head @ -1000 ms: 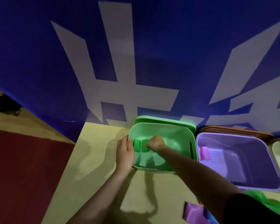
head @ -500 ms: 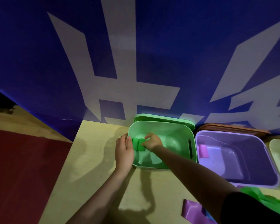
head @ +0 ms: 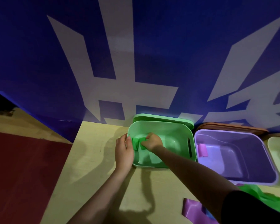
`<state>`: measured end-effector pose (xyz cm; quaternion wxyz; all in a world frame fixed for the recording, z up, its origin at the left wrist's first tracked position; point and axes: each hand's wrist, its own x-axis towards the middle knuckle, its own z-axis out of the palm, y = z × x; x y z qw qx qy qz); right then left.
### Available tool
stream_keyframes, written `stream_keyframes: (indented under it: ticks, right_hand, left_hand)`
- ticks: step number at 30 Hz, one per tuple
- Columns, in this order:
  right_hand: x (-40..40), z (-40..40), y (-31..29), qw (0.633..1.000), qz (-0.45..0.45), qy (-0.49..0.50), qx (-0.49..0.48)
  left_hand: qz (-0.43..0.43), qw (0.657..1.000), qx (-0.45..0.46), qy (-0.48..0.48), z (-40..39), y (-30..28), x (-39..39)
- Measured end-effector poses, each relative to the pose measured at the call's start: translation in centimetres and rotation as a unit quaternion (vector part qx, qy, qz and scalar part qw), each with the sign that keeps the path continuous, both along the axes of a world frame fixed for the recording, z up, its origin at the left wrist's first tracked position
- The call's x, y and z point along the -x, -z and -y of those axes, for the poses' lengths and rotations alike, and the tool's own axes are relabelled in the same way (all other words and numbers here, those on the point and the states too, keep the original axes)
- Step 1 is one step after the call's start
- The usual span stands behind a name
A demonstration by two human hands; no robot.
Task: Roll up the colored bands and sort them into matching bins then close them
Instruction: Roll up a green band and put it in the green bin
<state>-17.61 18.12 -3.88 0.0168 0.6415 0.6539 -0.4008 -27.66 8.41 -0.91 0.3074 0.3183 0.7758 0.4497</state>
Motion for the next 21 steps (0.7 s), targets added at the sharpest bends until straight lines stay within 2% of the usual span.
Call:
stream_keyframes:
  ticks: [21]
  right_hand:
    - [-2.8, -0.8, -1.6, 0.999, -0.005, 0.008, 0.041]
  left_hand:
    - [0.008, 1.0, 0.013, 0.022, 0.1, -0.1, 0.3]
